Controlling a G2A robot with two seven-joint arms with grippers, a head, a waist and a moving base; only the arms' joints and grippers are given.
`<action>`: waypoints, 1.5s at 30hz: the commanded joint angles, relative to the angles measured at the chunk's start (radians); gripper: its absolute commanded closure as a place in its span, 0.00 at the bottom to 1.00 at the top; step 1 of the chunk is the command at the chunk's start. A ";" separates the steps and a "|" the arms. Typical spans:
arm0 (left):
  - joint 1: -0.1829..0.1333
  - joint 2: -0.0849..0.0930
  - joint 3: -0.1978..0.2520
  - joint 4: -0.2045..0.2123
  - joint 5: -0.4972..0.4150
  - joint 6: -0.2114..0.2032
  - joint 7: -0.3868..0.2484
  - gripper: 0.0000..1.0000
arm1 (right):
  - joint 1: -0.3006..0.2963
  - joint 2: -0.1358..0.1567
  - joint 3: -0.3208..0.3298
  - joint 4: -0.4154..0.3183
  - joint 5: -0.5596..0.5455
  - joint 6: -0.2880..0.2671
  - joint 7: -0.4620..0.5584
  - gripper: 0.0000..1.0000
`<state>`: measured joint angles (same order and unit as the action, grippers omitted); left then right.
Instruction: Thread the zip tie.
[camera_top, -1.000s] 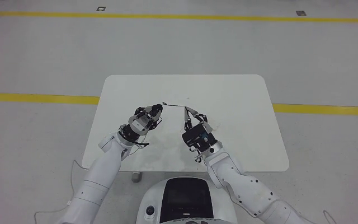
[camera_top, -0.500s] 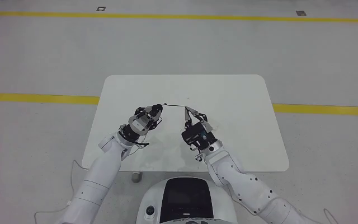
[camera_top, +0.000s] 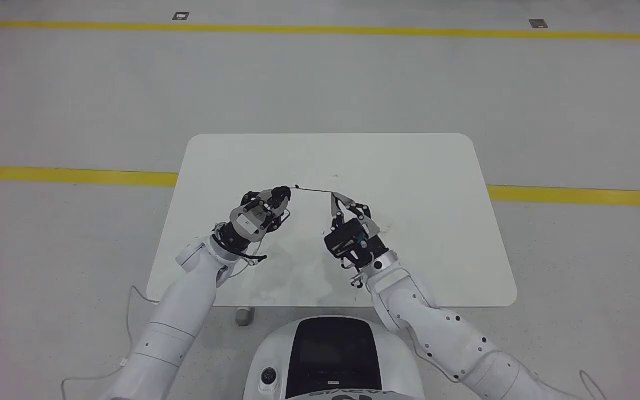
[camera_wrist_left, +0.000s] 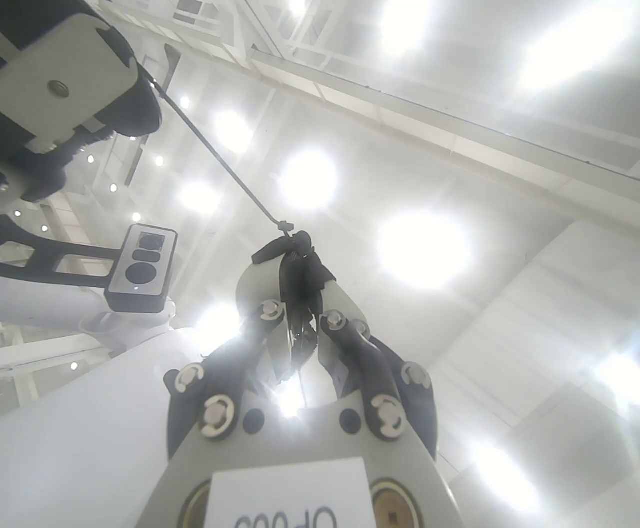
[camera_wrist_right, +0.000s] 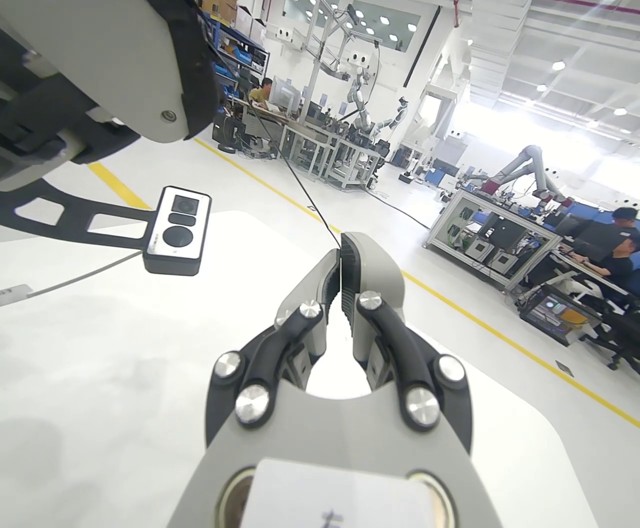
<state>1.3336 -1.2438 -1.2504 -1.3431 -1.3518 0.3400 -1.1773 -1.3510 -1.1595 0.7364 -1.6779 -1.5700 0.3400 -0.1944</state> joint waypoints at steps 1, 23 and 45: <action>0.000 0.000 0.000 0.000 0.000 0.000 0.000 1.00 | 0.000 0.000 0.000 0.001 0.000 0.000 0.001 1.00; 0.000 0.000 0.000 0.000 0.000 0.000 0.000 1.00 | -0.051 -0.012 0.040 -0.002 0.000 -0.009 0.009 0.00; 0.064 0.076 -0.016 -0.056 -0.009 0.000 -0.065 1.00 | -0.174 0.020 0.255 -0.076 0.123 -0.188 -0.030 0.00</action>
